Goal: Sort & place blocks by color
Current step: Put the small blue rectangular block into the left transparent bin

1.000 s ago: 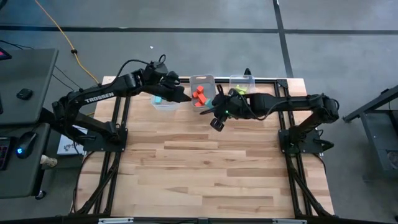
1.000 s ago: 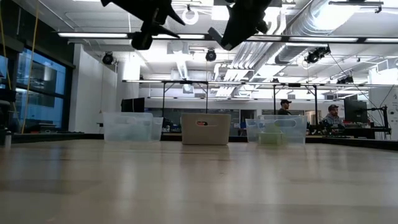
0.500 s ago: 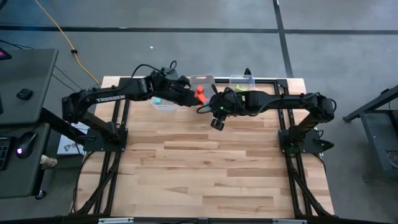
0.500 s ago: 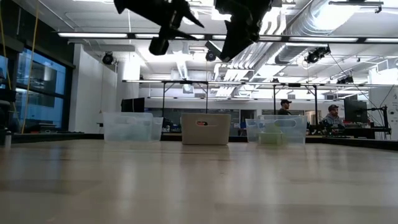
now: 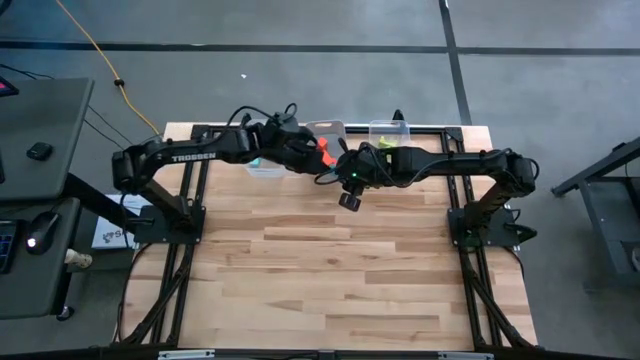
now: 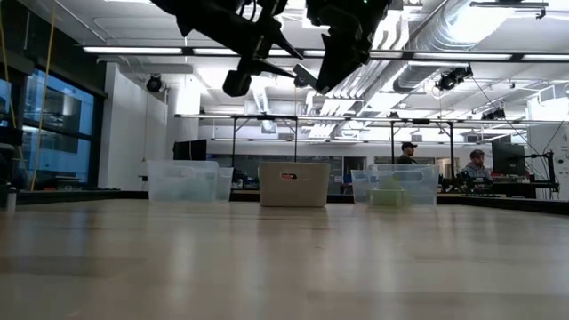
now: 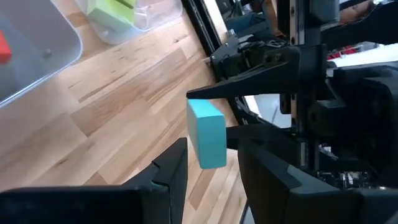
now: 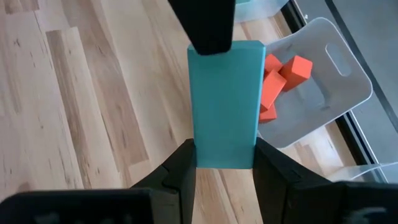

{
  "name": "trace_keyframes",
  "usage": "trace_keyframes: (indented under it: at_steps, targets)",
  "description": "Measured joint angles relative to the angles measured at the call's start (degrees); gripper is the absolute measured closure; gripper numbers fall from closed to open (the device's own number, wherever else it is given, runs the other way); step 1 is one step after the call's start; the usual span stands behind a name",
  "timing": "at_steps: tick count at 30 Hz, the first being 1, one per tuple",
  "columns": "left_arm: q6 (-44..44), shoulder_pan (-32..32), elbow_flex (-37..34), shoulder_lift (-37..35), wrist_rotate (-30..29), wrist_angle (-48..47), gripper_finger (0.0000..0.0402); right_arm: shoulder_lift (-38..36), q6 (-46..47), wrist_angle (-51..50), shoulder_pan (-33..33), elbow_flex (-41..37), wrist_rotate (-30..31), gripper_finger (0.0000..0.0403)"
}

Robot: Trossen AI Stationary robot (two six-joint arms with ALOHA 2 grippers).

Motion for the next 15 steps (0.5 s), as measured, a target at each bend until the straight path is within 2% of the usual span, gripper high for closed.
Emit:
trace_keyframes:
  at_steps: [15]
  targets:
    - [0.91, 0.00, 0.00, 0.12, 0.06, -0.11, 0.0284, -0.01, 1.61, 3.09, 0.04, 0.00, -0.99, 0.0302]
